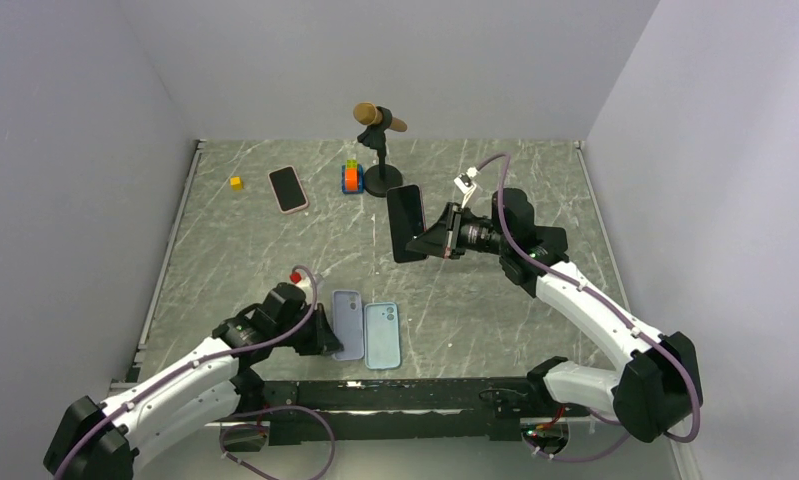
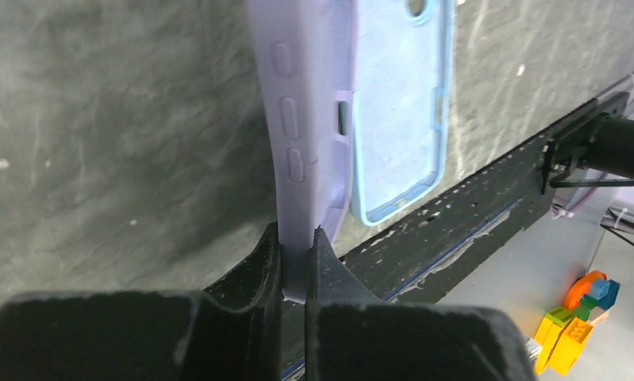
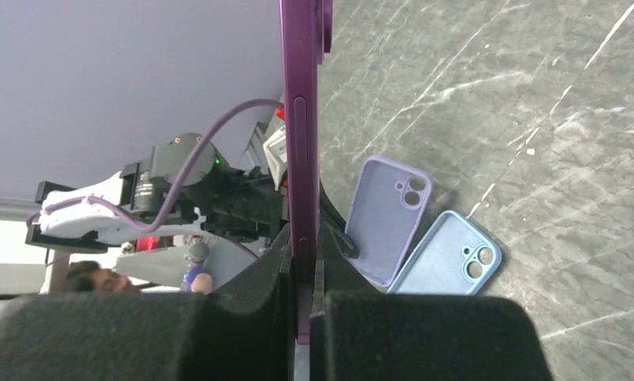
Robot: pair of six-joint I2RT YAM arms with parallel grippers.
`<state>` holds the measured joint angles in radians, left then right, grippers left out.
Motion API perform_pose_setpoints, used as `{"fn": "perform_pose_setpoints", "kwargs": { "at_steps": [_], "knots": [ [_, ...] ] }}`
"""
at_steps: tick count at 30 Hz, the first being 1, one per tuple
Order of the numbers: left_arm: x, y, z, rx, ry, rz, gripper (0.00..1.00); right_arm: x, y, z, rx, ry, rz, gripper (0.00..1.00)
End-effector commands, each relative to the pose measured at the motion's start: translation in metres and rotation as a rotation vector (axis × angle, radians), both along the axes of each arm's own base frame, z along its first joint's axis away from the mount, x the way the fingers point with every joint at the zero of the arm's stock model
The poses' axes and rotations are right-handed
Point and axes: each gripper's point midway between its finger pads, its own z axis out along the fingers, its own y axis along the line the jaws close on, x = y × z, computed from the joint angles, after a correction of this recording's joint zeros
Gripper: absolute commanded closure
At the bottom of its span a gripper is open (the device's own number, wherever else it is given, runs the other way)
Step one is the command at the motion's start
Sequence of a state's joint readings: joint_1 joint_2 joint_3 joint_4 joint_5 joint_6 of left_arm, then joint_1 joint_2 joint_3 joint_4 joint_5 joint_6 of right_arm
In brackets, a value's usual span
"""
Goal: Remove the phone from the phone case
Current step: Place the phone case at the center of the board.
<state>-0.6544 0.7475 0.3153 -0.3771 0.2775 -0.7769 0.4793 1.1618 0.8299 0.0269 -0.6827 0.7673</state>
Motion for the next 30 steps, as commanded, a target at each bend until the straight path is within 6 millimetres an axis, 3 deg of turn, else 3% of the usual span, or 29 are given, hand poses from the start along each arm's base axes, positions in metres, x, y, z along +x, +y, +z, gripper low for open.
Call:
{"fn": "perform_pose_setpoints", "kwargs": {
  "at_steps": [1,10,18,30],
  "knots": [
    [-0.013,0.001,-0.007,-0.007,0.041,0.017,1.0,-0.002,0.0,0.026,0.044,-0.089,0.02,1.0],
    [-0.031,-0.005,-0.01,-0.082,0.136,0.019,1.0,-0.003,-0.002,0.017,0.042,-0.065,0.018,1.0],
    [-0.048,0.0,-0.009,-0.05,0.207,-0.02,1.0,-0.002,-0.004,0.013,0.034,-0.065,0.012,1.0],
    [-0.035,0.002,-0.02,0.016,0.201,0.009,0.84,-0.001,-0.006,0.006,0.03,-0.051,-0.006,1.0]
  ]
}}
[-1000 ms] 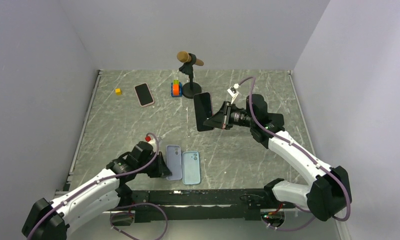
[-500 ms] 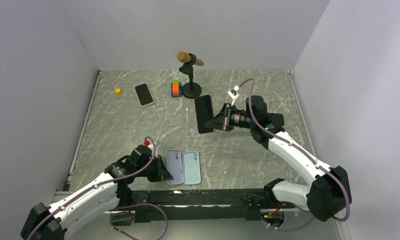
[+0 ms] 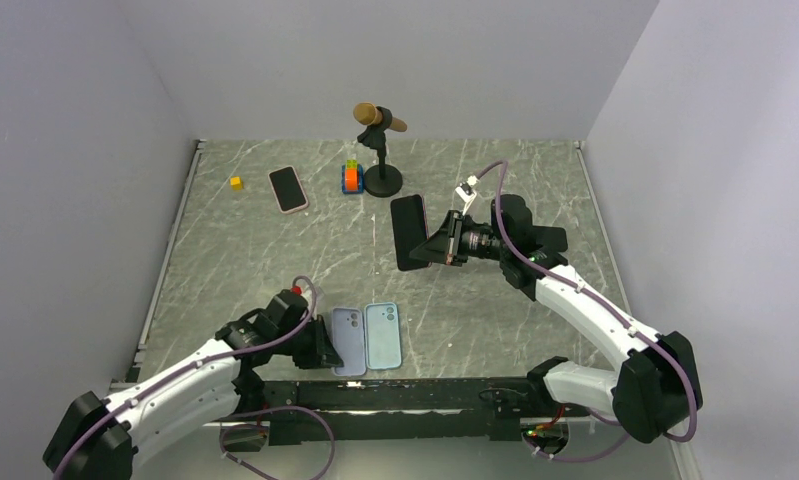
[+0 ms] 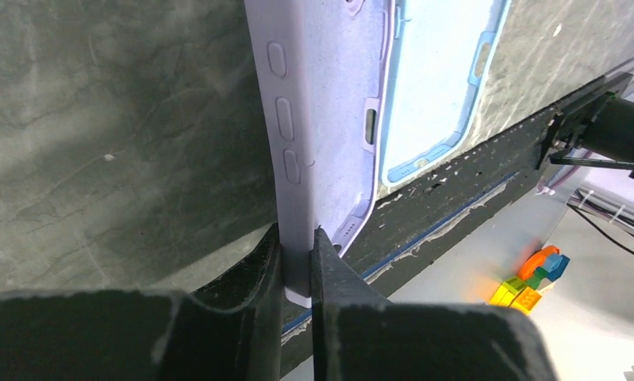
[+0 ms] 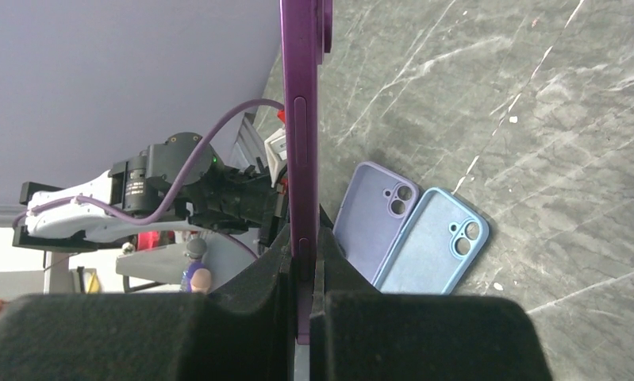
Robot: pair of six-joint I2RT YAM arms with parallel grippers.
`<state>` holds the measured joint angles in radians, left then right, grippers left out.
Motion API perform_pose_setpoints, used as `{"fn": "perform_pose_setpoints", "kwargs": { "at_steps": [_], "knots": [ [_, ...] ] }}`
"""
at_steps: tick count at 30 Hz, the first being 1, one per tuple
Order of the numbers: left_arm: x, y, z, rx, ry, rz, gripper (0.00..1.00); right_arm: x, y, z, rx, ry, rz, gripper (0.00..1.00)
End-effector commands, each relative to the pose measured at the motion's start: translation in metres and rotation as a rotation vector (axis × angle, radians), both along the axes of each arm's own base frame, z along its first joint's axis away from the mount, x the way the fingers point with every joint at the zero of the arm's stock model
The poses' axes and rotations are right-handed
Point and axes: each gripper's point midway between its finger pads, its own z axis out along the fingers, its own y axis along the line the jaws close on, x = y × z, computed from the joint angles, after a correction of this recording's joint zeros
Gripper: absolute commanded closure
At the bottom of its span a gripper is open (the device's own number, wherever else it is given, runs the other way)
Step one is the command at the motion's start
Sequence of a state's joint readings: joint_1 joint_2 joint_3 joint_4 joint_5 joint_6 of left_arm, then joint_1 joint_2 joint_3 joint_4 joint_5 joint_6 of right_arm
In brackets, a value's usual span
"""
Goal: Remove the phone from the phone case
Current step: Place the phone case at the center of the board.
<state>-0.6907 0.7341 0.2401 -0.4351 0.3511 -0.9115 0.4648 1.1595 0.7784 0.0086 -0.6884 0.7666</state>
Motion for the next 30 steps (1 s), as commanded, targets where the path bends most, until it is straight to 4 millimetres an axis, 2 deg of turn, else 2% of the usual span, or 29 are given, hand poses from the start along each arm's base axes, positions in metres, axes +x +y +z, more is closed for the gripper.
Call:
{"fn": "perform_pose_setpoints", "kwargs": {
  "at_steps": [1,4,9,11,12,13,14,17,19,21,25,28,30],
  "knots": [
    [0.007,0.0,0.004,0.039,-0.017,-0.003,0.83,0.004,0.0,0.03,0.056,-0.11,0.0,1.0],
    [0.012,0.003,0.006,0.063,-0.034,0.004,0.74,0.004,-0.001,0.027,0.052,-0.107,-0.004,1.0],
    [0.019,0.013,0.01,0.128,-0.071,0.027,0.51,0.007,-0.004,0.022,0.045,-0.096,-0.027,1.0],
    [0.025,0.02,0.016,0.167,-0.1,0.051,0.31,0.013,-0.009,0.012,0.016,-0.058,-0.082,1.0],
    [0.029,0.024,0.019,0.192,-0.113,0.064,0.26,0.021,-0.017,0.002,-0.019,-0.018,-0.145,1.0],
    [0.031,0.03,0.022,0.228,-0.125,0.077,0.09,0.027,-0.029,-0.012,-0.067,0.039,-0.223,1.0],
    [0.037,0.036,0.027,0.257,-0.151,0.102,0.03,0.036,-0.043,-0.026,-0.11,0.092,-0.316,1.0],
    [0.051,0.05,0.047,0.311,-0.224,0.182,0.01,0.049,-0.099,-0.073,-0.173,0.284,-0.618,1.0],
    [0.062,0.05,0.063,0.289,-0.278,0.227,0.0,0.051,-0.13,-0.092,-0.154,0.346,-0.771,1.0],
    [0.07,0.045,0.078,0.242,-0.325,0.256,0.0,0.055,-0.159,-0.103,-0.122,0.367,-0.917,1.0],
    [0.082,0.037,0.1,0.167,-0.401,0.287,0.01,0.056,-0.221,-0.11,-0.123,0.342,-1.236,1.0],
    [0.09,0.034,0.112,0.14,-0.435,0.305,0.01,0.055,-0.255,-0.121,-0.053,0.385,-1.39,1.0],
    [0.095,0.03,0.119,0.12,-0.451,0.318,0.01,0.058,-0.268,-0.127,-0.019,0.403,-1.43,1.0]
  ]
}}
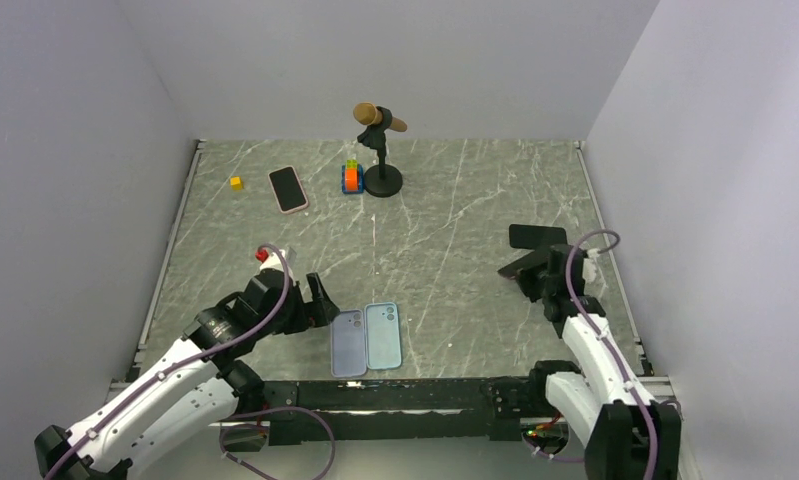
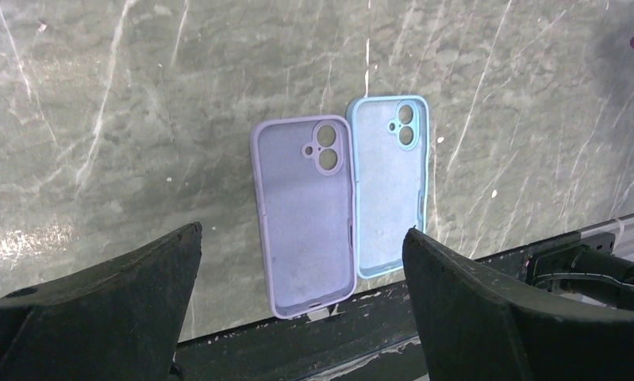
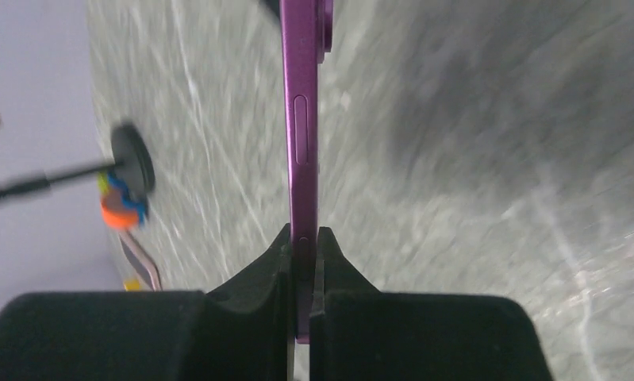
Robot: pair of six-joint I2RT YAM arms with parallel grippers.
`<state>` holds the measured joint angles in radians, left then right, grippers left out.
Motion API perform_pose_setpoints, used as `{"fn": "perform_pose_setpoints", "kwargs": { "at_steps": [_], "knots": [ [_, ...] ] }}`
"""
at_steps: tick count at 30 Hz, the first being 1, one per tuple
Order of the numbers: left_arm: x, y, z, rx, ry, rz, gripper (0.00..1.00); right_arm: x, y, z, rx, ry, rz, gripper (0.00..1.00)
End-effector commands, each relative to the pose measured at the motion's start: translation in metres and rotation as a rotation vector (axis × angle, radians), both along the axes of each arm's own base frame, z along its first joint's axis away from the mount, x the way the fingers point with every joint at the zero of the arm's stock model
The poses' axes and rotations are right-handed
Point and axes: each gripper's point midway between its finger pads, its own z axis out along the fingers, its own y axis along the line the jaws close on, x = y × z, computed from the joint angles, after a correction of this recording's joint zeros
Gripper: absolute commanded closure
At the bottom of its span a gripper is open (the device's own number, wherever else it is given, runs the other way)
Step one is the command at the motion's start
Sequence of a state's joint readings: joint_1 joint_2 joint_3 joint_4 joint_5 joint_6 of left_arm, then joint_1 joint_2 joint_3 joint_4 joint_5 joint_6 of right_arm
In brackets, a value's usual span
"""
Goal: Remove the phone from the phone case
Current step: Place the phone case at the center of the board, then place the phone at the center of the board.
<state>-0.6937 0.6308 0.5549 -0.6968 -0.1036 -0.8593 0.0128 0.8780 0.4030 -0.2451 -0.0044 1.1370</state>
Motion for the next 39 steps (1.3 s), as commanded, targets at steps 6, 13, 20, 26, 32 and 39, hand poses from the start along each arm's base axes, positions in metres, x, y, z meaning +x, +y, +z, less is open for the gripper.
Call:
{"fn": "perform_pose_setpoints", "kwargs": {
  "at_steps": [6,13,20,26,32,39],
  "knots": [
    [0.032,-0.033,0.055,-0.204,-0.143,0.033,0.04,0.041,-0.061,-0.005,0.066,-0.082,-0.268,1.0],
    [0.037,-0.051,0.063,-0.249,-0.166,-0.038,0.04,0.053,-0.068,-0.031,0.121,-0.044,-0.295,1.0],
    [0.042,-0.059,0.072,-0.233,-0.188,-0.081,0.04,0.062,-0.063,-0.051,0.198,-0.033,-0.301,1.0],
    [0.044,-0.059,0.074,-0.232,-0.2,-0.079,0.04,0.064,-0.061,-0.06,0.228,-0.01,-0.31,0.9],
    [0.043,-0.054,0.075,-0.221,-0.209,-0.071,0.04,0.057,-0.065,-0.058,0.152,0.016,-0.283,0.34],
    [0.045,-0.053,0.078,-0.187,-0.223,-0.088,0.02,0.033,-0.063,-0.052,0.051,0.072,-0.2,0.0]
  ]
}}
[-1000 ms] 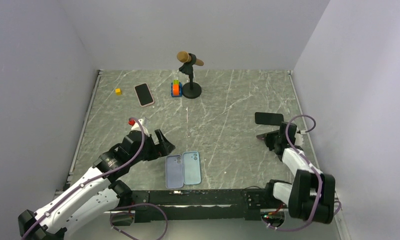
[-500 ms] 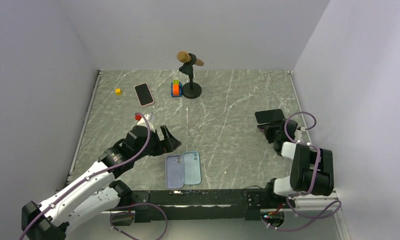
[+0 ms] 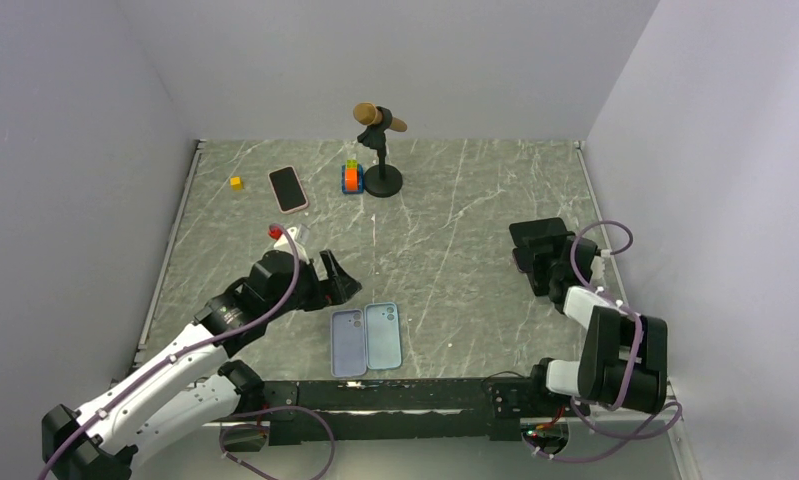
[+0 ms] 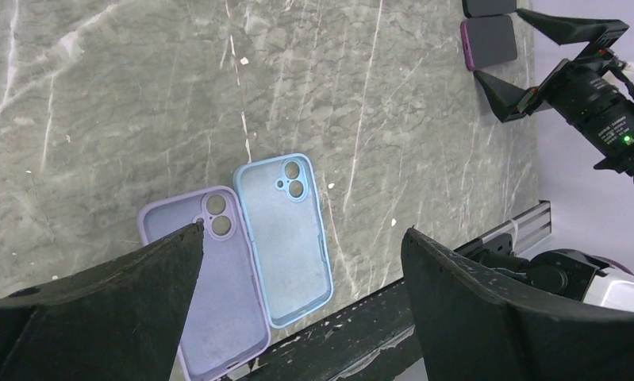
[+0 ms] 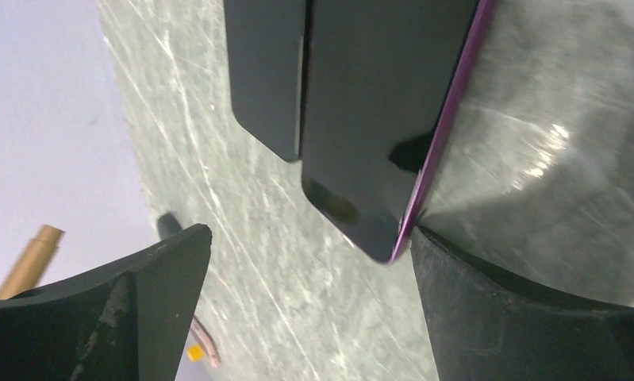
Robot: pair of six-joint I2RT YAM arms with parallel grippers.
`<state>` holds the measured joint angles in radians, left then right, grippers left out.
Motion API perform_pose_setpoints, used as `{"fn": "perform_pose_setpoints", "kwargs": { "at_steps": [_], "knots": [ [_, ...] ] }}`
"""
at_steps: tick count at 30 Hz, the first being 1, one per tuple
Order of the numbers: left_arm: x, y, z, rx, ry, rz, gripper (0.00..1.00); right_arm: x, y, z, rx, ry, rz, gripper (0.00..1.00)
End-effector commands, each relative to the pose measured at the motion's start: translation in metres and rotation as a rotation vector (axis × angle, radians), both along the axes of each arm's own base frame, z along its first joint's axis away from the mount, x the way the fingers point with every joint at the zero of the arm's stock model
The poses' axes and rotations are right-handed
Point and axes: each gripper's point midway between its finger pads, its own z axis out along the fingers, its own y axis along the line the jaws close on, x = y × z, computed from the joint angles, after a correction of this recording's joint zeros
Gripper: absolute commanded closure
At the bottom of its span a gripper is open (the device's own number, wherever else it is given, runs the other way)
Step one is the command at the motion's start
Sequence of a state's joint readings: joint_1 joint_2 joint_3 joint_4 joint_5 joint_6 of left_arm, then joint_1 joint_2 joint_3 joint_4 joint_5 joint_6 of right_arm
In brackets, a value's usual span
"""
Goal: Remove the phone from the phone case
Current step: Place the phone at the center of the board, then move the phone to the center of the board.
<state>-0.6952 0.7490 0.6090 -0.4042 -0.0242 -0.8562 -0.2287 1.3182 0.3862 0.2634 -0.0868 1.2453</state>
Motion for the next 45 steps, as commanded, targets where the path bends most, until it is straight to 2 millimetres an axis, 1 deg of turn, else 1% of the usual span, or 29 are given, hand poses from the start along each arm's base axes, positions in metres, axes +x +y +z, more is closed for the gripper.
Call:
{"fn": "perform_pose_setpoints", "kwargs": {
  "at_steps": [1,5,7,8,10,12,14,17,20,22,24,25,26,28,29,30,32,34,35,37,38,39,41,45],
  "knots": [
    [0.008,-0.002,0.029,0.008,-0.084,-0.018,0.02,-0.034,0.001,-0.011,-0.081,0.138,0.065,0.0],
    [0.01,0.003,0.033,0.082,-0.085,-0.035,0.01,-0.05,0.007,0.008,-0.131,0.145,0.137,0.0],
    [0.011,0.009,0.034,0.134,-0.081,-0.034,0.01,-0.049,0.014,0.028,-0.171,0.078,0.219,0.0],
    [0.012,0.012,0.034,0.159,-0.075,-0.031,0.01,-0.047,0.021,0.04,-0.197,0.032,0.286,0.0],
    [0.016,0.017,0.033,0.2,-0.071,-0.03,0.01,-0.043,0.046,0.065,-0.22,-0.081,0.486,0.0],
    [0.023,0.025,0.025,0.225,-0.041,-0.008,0.01,-0.045,0.066,0.08,-0.241,-0.128,0.649,0.0],
    [0.038,0.037,0.014,0.21,-0.002,0.033,0.01,-0.048,0.078,0.086,-0.296,-0.132,0.762,0.0],
    [0.063,0.056,-0.001,0.175,0.051,0.104,0.0,-0.051,0.101,0.097,-0.37,-0.169,0.865,0.0],
    [0.093,0.086,-0.014,0.171,0.115,0.238,0.0,-0.053,0.136,0.111,-0.378,-0.258,0.98,0.0],
    [0.116,0.103,-0.025,0.184,0.153,0.328,0.01,-0.054,0.156,0.112,-0.353,-0.295,1.035,0.0],
    [0.137,0.12,-0.032,0.191,0.194,0.404,0.01,-0.052,0.167,0.109,-0.331,-0.306,1.055,0.0],
    [0.151,0.126,-0.031,0.187,0.201,0.437,0.01,-0.052,0.171,0.106,-0.315,-0.31,1.061,0.0],
    [0.163,0.135,-0.036,0.196,0.215,0.468,0.01,-0.053,0.175,0.104,-0.297,-0.312,1.071,0.0],
    [0.185,0.146,-0.046,0.25,0.252,0.486,0.01,-0.054,0.181,0.099,-0.273,-0.313,1.091,0.0],
    [0.196,0.155,-0.052,0.308,0.272,0.503,0.01,-0.054,0.182,0.097,-0.268,-0.312,1.095,0.0],
    [0.207,0.162,-0.055,0.356,0.284,0.516,0.01,-0.055,0.184,0.097,-0.265,-0.314,1.102,0.0],
    [0.228,0.172,-0.07,0.438,0.311,0.494,0.01,-0.055,0.184,0.099,-0.27,-0.324,1.102,0.0],
    [0.253,0.171,-0.081,0.465,0.292,0.418,0.01,-0.057,0.184,0.102,-0.273,-0.339,1.102,0.0],
    [0.262,0.171,-0.089,0.473,0.314,0.392,0.0,-0.057,0.184,0.103,-0.272,-0.345,1.102,0.0],
    [0.274,0.175,-0.097,0.502,0.368,0.365,0.0,-0.06,0.185,0.106,-0.271,-0.36,1.105,0.0],
    [0.283,0.175,-0.101,0.511,0.367,0.35,0.01,-0.061,0.185,0.108,-0.271,-0.367,1.104,0.0],
    [0.29,0.175,-0.112,0.514,0.391,0.333,0.01,-0.062,0.185,0.108,-0.274,-0.371,1.1,0.0],
    [0.302,0.174,-0.117,0.513,0.418,0.302,0.01,-0.063,0.184,0.107,-0.277,-0.374,1.094,0.0],
    [0.322,0.17,-0.118,0.514,0.393,0.252,0.01,-0.065,0.185,0.103,-0.263,-0.371,1.096,0.0]
  ]
}}
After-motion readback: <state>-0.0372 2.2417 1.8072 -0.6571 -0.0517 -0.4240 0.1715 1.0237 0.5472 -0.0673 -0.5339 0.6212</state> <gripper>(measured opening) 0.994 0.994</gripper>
